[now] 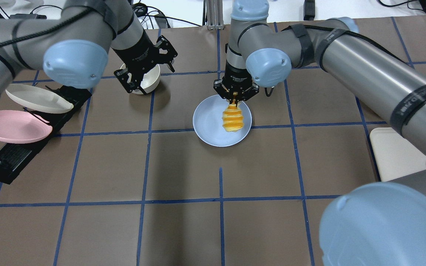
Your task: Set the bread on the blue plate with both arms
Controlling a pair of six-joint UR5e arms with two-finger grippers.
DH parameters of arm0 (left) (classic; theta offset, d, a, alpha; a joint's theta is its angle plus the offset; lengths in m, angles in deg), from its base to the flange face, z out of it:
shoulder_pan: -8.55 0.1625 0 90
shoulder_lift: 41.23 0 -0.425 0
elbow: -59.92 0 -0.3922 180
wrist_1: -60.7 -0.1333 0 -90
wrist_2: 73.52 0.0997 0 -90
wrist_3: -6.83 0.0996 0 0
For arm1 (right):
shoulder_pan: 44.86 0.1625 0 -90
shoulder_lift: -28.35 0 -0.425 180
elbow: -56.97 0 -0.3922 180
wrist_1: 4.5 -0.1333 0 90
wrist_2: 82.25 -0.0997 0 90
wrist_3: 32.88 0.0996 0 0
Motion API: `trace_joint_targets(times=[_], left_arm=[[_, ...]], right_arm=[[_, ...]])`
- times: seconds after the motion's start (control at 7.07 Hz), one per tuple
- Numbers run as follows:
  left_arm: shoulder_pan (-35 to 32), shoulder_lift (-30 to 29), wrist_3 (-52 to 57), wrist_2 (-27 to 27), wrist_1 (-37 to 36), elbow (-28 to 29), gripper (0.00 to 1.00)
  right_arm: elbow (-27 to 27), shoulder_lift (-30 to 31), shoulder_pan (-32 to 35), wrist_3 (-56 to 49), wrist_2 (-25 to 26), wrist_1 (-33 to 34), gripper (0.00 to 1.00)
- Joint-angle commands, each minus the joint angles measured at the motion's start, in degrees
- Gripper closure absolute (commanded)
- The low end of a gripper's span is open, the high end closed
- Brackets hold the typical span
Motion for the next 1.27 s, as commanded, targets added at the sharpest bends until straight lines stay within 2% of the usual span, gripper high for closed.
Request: trace_joint_targets(times=[0.0,0.14,0.28,0.42,0.57,0.71,0.99,1.13], left_arm=[[0.82,3.1,21.44,6.93,4.18,2.97,0.0],[0.91,3.89,28.49,9.86,4.01,3.05,0.0],[1.52,4.33,36.92,9.98,4.01,3.05,0.0],[1.61,5.47,38.31,9.81,4.44,2.88,0.0],[1.09,5.92,37.62,8.15,4.8,1.66,0.0],[1.35,7.05,37.53,7.0,4.71,0.34,0.0],[2.4,8.03,37.79,6.91,8.03,0.06,0.0],[2.66,7.94,37.79,5.86,7.79,0.15,0.0]], right_arm=[[-0.74,-3.77,1.65,1.04,0.37,2.28,1.0],[-0.73,-3.87,2.52,0.95,0.73,1.51,1.0],[-0.65,-4.22,2.88,0.86,0.56,2.54,1.0],[-0.73,-4.92,2.97,0.86,0.47,2.64,0.93],[-0.65,-5.62,3.23,0.69,0.47,2.47,0.67],[-0.65,-5.72,3.67,0.6,0.55,2.47,0.48],[-0.82,-5.63,3.67,0.42,0.64,2.55,0.16],[-0.73,-5.54,3.58,0.25,0.9,4.21,0.06]])
